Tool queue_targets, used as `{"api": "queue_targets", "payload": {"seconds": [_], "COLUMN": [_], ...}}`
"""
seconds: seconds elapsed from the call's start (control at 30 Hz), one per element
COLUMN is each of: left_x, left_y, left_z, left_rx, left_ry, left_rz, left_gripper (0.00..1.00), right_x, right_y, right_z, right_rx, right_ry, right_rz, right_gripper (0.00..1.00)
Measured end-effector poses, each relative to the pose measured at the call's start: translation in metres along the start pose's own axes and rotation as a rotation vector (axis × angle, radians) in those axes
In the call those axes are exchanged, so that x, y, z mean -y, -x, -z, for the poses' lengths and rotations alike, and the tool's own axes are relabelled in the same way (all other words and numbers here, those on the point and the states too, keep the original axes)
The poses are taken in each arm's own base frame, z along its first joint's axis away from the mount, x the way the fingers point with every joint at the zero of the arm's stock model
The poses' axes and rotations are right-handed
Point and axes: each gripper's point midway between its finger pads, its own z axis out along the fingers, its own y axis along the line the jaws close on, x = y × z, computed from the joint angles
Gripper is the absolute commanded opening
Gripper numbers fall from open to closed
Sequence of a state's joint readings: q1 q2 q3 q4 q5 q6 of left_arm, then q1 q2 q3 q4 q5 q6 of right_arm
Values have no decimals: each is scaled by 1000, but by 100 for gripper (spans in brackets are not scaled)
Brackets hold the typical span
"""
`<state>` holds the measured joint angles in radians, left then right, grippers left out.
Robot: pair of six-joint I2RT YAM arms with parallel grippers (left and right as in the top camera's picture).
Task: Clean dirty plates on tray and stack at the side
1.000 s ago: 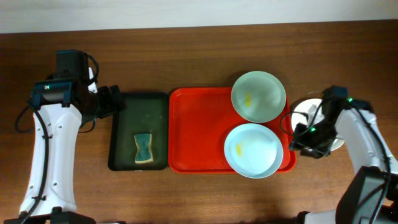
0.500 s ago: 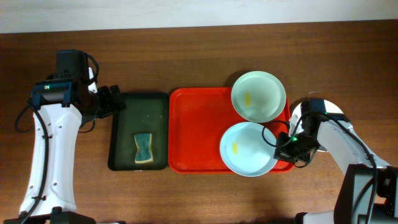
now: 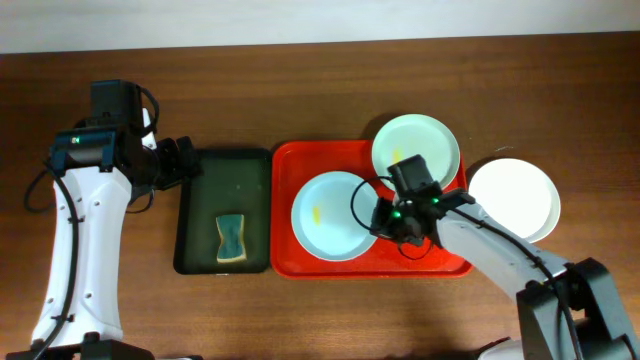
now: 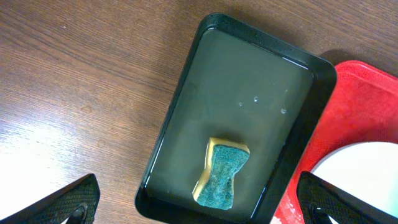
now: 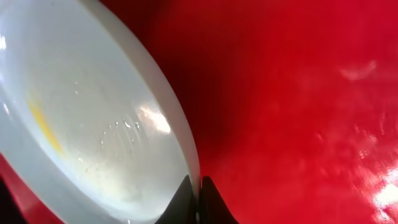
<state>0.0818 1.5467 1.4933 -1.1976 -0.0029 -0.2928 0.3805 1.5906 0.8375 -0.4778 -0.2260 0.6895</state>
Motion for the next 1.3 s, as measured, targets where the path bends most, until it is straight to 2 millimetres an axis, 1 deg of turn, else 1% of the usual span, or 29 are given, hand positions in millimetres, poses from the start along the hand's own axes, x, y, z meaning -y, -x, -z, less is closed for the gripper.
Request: {"api": "queue_targets", "payload": {"seconds": [0.07,0.1,0.27,0.3,0.37,0.4,0.43,0.5,0.53,0.63,0.73,0.83,0.93,0.97,1.07,1.2,1.3], "left_x": [0,0,0,0,0,0,0,0,0,0,0,0,0,0,0,0,0], "left_y": [0,0,0,0,0,0,0,0,0,0,0,0,0,0,0,0,0], "left_z": [0,0,0,0,0,0,0,0,0,0,0,0,0,0,0,0,0], "left_rx": [0,0,0,1,1,1,0,1,1,1,1,1,0,0,1,1,1], "left_ry": [0,0,0,0,0,0,0,0,0,0,0,0,0,0,0,0,0], "left_rz": [0,0,0,0,0,0,0,0,0,0,0,0,0,0,0,0,0], "left_gripper": [99,99,99,99,99,99,99,99,99,99,99,99,99,99,99,99,99], "right_x": [-4,-3,3,5,5,4,4,6,5,3,-4,-6,-6,-6,-6,-6,-7], "right_y": [7,8,18,21,26,27,27,23,22,22,30,32,30,29,22,25,22], "right_z": [-1,-1,0,1,0,-3,-5,-12,-13,-13,-13,-12,-12,-13,-9,-1,-1], "right_rx": [41,51,105,119,142,142,139,111,106,104,136,143,137,129,69,41,22], "right_ry": [-2,-11,-52,-63,-66,-62,-60,-63,-59,-47,-21,-18,-24,-22,-10,-10,4], "right_rz": [-1,4,2,2,5,5,5,1,-2,5,48,81,187,201,209,181,167], "right_gripper": [26,34,47,48,47,31,18,10,4,4,4,4,21,24,27,35,35]}}
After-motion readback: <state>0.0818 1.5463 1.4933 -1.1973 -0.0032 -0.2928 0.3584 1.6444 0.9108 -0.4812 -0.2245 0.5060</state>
